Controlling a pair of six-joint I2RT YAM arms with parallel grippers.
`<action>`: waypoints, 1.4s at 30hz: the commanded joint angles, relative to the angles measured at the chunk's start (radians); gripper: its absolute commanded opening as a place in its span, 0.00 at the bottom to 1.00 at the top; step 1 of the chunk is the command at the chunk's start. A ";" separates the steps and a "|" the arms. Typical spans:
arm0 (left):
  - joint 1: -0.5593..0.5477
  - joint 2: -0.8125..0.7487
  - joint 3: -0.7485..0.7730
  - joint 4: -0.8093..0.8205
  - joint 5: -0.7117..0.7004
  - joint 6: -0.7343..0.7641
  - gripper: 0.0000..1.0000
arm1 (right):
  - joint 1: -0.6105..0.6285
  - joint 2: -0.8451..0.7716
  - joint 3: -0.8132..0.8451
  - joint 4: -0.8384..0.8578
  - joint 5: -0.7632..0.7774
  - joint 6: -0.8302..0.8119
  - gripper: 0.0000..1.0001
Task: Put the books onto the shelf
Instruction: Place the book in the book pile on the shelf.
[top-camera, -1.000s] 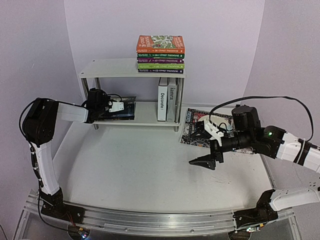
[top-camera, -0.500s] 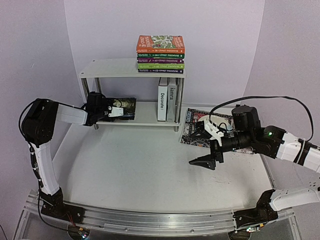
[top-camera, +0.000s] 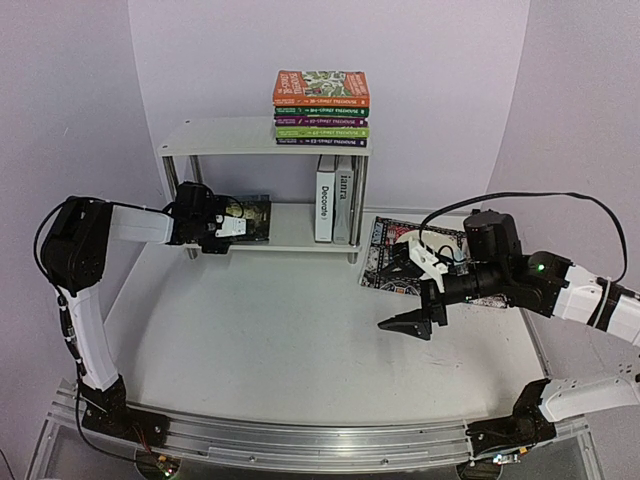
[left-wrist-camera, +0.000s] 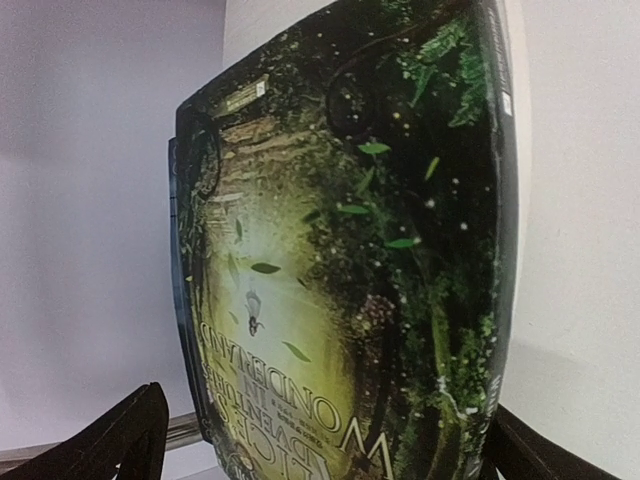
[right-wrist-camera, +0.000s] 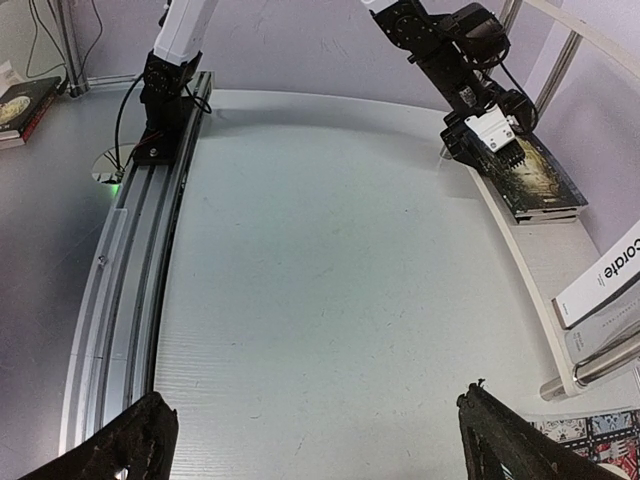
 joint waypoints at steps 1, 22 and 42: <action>0.005 -0.059 0.058 -0.055 0.019 -0.024 1.00 | 0.003 -0.017 0.006 0.006 -0.027 0.011 0.98; 0.010 0.086 0.311 -0.230 0.001 -0.086 1.00 | 0.004 -0.044 0.004 0.004 -0.017 0.027 0.98; 0.038 0.150 0.423 -0.322 0.017 -0.122 1.00 | 0.004 -0.033 0.009 0.004 -0.023 0.027 0.98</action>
